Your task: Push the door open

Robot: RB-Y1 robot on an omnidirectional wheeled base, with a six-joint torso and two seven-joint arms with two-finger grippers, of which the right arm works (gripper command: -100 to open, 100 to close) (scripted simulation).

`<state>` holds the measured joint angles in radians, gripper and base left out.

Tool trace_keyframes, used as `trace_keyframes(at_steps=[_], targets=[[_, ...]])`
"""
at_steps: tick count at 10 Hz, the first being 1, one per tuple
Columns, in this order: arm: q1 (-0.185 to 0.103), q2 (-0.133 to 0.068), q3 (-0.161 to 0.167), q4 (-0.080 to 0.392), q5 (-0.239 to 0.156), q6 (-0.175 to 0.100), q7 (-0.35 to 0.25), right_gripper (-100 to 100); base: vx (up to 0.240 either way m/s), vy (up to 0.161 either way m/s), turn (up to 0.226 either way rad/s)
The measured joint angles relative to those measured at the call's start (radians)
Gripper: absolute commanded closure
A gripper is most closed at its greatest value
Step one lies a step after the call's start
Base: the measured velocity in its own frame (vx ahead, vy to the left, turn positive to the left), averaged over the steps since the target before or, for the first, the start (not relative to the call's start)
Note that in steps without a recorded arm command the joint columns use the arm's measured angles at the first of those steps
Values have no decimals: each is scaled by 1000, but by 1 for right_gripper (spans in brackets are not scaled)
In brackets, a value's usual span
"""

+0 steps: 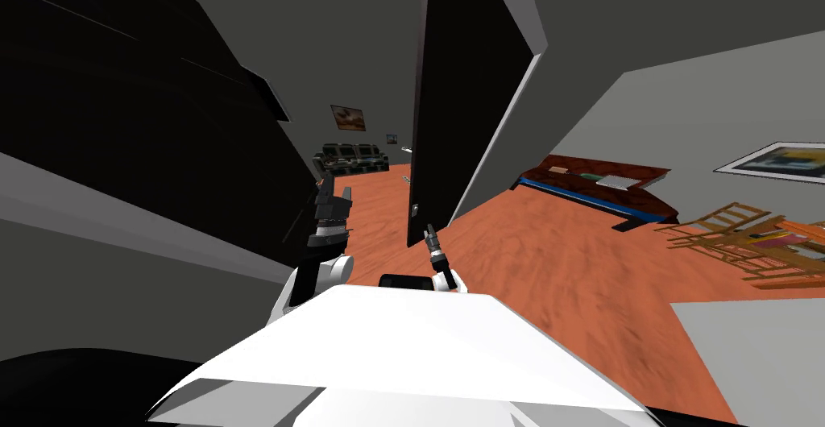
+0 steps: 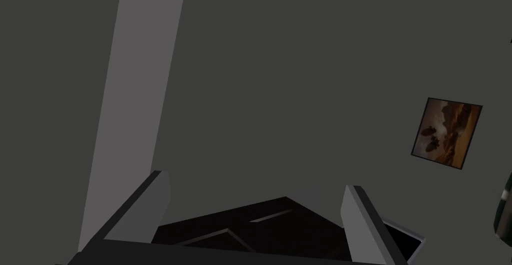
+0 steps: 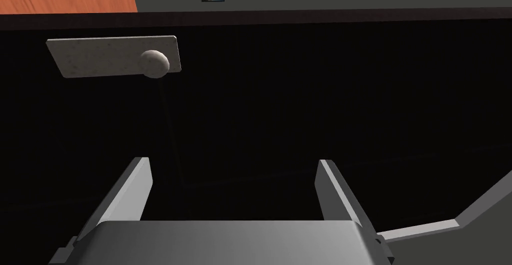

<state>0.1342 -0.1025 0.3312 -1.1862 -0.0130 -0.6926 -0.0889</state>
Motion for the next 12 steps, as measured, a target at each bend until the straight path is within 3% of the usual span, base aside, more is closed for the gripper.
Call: trace_keyframes(at_steps=[6, 9, 12], targets=[[-58, 7, 38, 154, 9, -31, 5, -100, 95, -94, 115], [-78, 7, 62, 206, 14, -28, 8, -100, 112, -99, 96], [-103, 14, 77, 277, 18, -48, 11, -100, 66, -74, 76]])
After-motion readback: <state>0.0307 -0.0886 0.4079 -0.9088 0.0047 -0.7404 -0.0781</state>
